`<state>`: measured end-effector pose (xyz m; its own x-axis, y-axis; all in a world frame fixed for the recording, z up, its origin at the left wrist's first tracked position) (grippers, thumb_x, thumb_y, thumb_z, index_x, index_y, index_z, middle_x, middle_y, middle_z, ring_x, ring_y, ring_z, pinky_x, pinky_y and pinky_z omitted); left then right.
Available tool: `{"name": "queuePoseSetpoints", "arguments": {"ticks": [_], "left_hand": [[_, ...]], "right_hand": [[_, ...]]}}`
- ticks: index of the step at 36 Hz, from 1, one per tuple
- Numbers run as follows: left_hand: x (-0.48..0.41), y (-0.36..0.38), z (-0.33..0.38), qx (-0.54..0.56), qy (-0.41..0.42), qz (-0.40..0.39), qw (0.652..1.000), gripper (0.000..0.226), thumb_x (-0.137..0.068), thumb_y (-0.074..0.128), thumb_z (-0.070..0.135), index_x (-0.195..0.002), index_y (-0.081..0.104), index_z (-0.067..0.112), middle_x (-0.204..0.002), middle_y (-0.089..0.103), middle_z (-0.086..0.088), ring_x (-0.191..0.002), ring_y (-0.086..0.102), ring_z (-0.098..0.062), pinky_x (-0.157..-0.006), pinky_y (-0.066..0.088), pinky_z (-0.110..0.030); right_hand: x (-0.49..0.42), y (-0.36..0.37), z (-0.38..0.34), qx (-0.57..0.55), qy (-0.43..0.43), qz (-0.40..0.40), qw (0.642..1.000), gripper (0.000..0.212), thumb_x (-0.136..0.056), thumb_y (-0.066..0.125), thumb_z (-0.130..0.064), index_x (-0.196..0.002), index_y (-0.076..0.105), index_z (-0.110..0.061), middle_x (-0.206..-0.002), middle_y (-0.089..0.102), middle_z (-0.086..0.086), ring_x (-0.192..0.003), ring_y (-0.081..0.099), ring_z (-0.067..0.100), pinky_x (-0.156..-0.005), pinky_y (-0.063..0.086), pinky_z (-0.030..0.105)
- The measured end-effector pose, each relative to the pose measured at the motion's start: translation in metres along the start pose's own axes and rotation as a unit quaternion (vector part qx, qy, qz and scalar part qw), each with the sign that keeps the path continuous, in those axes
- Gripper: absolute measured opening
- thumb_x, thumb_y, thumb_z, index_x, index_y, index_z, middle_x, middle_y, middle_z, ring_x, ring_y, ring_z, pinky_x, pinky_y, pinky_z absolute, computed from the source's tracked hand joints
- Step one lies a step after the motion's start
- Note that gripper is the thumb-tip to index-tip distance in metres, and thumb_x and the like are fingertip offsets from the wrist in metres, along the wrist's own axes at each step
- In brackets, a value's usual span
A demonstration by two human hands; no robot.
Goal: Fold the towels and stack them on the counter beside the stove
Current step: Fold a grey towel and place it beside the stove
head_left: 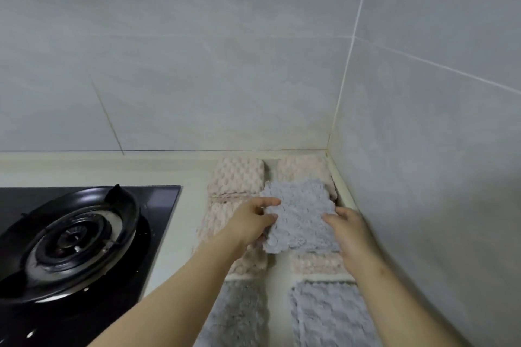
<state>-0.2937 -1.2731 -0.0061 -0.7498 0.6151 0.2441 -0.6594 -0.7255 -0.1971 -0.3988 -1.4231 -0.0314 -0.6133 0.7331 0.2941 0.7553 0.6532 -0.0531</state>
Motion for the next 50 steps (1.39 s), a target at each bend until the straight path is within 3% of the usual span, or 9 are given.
{"name": "queuePoseSetpoints", "arguments": {"ticks": [4,8,11,15,28,32,37,42,50], "left_hand": [[0.0,0.015,0.001,0.015,-0.008,-0.024,1.0,0.027,-0.095,0.049,0.001,-0.118,0.057,0.014,-0.067,0.048,0.001,-0.051,0.042,-0.01,-0.04,0.036,-0.012],[-0.002,0.028,-0.002,-0.007,-0.018,-0.042,0.999,0.037,-0.094,0.049,-0.001,-0.129,0.053,0.009,-0.084,0.058,-0.012,-0.054,0.043,-0.011,-0.046,0.04,-0.015],[-0.005,0.037,-0.005,-0.006,-0.01,-0.032,0.999,0.039,-0.093,0.048,-0.004,-0.13,0.052,0.007,-0.105,0.06,-0.022,-0.054,0.044,-0.007,-0.043,0.038,-0.009],[-0.011,0.048,-0.013,-0.014,-0.026,-0.039,0.999,0.04,-0.092,0.05,-0.002,-0.13,0.052,0.012,-0.064,0.048,-0.001,-0.039,0.044,-0.002,-0.043,0.04,-0.014],[-0.018,0.056,-0.026,-0.055,-0.036,-0.048,0.997,0.041,-0.095,0.041,-0.001,-0.131,0.051,0.018,-0.072,0.051,0.004,-0.051,0.044,-0.007,-0.043,0.037,-0.01],[-0.02,0.059,-0.027,-0.082,-0.039,-0.054,0.994,0.043,-0.096,0.038,0.002,-0.133,0.048,0.022,-0.081,0.052,0.003,-0.053,0.044,-0.007,-0.042,0.036,-0.009],[-0.02,0.062,-0.028,-0.107,-0.037,-0.054,0.992,0.045,-0.095,0.036,0.001,-0.133,0.047,0.023,-0.095,0.054,-0.001,-0.056,0.046,-0.007,-0.044,0.038,-0.008],[-0.021,0.064,-0.03,-0.13,-0.021,-0.047,0.99,0.047,-0.094,0.036,0.001,-0.133,0.047,0.024,-0.097,0.052,-0.001,-0.055,0.045,-0.005,-0.045,0.037,-0.009],[-0.022,0.062,-0.034,-0.211,-0.004,-0.033,0.977,0.044,-0.095,0.04,0.007,-0.133,0.044,0.028,-0.106,0.057,-0.002,-0.07,0.052,-0.012,-0.06,0.045,-0.016]], "right_hand": [[-0.001,-0.009,0.003,0.048,-0.027,0.049,0.997,0.026,-0.086,0.055,-0.006,-0.113,0.059,-0.007,-0.1,0.067,0.011,-0.085,0.065,0.025,-0.076,0.053,0.036],[0.006,-0.017,0.0,0.107,-0.064,0.104,0.987,0.019,-0.085,0.055,-0.004,-0.085,0.052,-0.024,-0.077,0.058,-0.002,-0.077,0.063,0.027,-0.079,0.052,0.047],[0.007,-0.021,-0.001,0.131,-0.075,0.111,0.982,0.018,-0.088,0.052,-0.003,-0.101,0.049,-0.015,-0.089,0.056,0.003,-0.068,0.052,0.017,-0.073,0.048,0.038],[0.006,-0.026,0.001,0.185,-0.085,0.109,0.973,0.03,-0.091,0.048,-0.003,-0.12,0.047,-0.008,-0.111,0.056,0.012,-0.083,0.049,0.021,-0.071,0.036,0.026],[0.001,-0.027,0.011,0.327,-0.091,0.121,0.933,0.041,-0.089,0.048,-0.01,-0.127,0.034,-0.014,-0.113,0.06,0.018,-0.079,0.058,0.029,-0.065,0.045,0.034],[0.008,-0.023,0.011,0.409,-0.133,0.107,0.897,0.057,-0.088,0.048,-0.009,-0.141,0.029,-0.021,-0.141,0.039,0.009,-0.119,0.049,0.03,-0.086,0.045,0.034],[0.013,-0.011,0.004,0.549,-0.204,0.115,0.803,0.053,-0.088,0.05,-0.018,-0.14,0.039,-0.023,-0.155,0.015,0.009,-0.137,0.024,0.03,-0.106,0.029,0.039],[-0.002,-0.001,0.0,0.581,-0.203,0.013,0.788,0.049,-0.097,0.035,-0.026,-0.145,0.027,-0.024,-0.158,0.004,0.001,-0.146,0.002,0.021,-0.116,0.01,0.035],[-0.013,-0.004,0.021,0.57,-0.111,-0.068,0.811,0.053,-0.099,0.028,-0.035,-0.15,0.012,-0.028,-0.159,-0.003,0.003,-0.146,0.003,0.021,-0.116,0.013,0.035]]}}
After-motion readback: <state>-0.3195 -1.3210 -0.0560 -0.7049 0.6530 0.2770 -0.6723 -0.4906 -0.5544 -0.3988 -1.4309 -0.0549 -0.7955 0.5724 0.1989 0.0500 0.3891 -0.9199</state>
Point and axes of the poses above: each hand's wrist, its own x-axis away from the middle knuckle, its own y-axis out of the palm, z = x × y, the point moved 2 cm from there along -x, towards the middle knuckle
